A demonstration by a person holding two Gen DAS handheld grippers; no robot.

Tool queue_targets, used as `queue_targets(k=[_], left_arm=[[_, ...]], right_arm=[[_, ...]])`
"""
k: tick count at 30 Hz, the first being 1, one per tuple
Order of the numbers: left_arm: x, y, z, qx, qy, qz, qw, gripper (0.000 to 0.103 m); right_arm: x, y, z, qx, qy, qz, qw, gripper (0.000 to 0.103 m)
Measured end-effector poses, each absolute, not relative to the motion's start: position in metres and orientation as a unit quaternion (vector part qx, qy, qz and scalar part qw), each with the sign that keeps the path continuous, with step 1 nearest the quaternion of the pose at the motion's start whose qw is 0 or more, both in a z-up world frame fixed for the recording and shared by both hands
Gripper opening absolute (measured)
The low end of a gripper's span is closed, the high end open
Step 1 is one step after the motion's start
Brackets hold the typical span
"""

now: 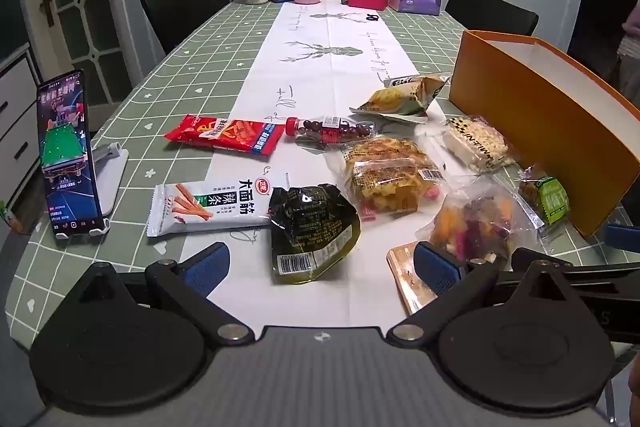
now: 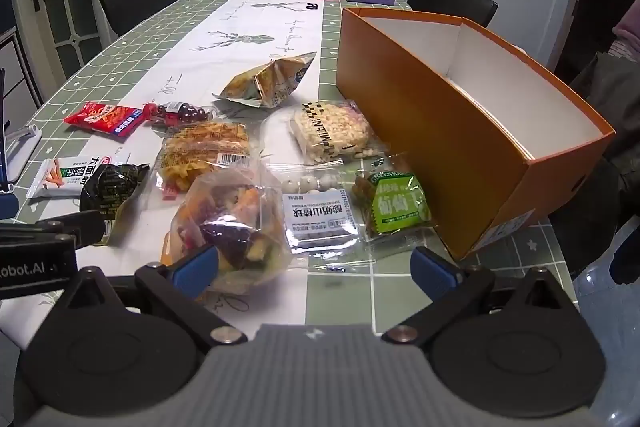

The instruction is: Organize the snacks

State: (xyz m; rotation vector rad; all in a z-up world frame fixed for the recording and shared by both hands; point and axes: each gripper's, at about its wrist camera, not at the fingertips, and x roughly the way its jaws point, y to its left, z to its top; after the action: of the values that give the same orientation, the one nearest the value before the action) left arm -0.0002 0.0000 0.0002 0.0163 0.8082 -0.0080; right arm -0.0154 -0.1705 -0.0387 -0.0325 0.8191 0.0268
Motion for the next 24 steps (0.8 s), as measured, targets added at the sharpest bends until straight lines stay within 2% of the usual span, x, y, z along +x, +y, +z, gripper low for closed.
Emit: queue_targets(k=[16,20,24], left_arm=[[0.002,-0.005,-0.003,0.014,0.406,-0.010,0.914,0.103],[-0.001,-0.007,0.001,0.064,0.428,0.010,0.901,0.103],[-0.004,0.007,0.011,0.062,0.434,0.031,0.898,0.103]], right_arm=[[-0.014,-0.173,-0.045,-0.020,0.401,0.008,0.916,0.100],[-0.006,-0.167,-0.046,-0.016,0.455,0.025,0.890,0.099],[-0.002,-0.148,-0.043,-0.032,0.458,0.058,0.886,0.099]])
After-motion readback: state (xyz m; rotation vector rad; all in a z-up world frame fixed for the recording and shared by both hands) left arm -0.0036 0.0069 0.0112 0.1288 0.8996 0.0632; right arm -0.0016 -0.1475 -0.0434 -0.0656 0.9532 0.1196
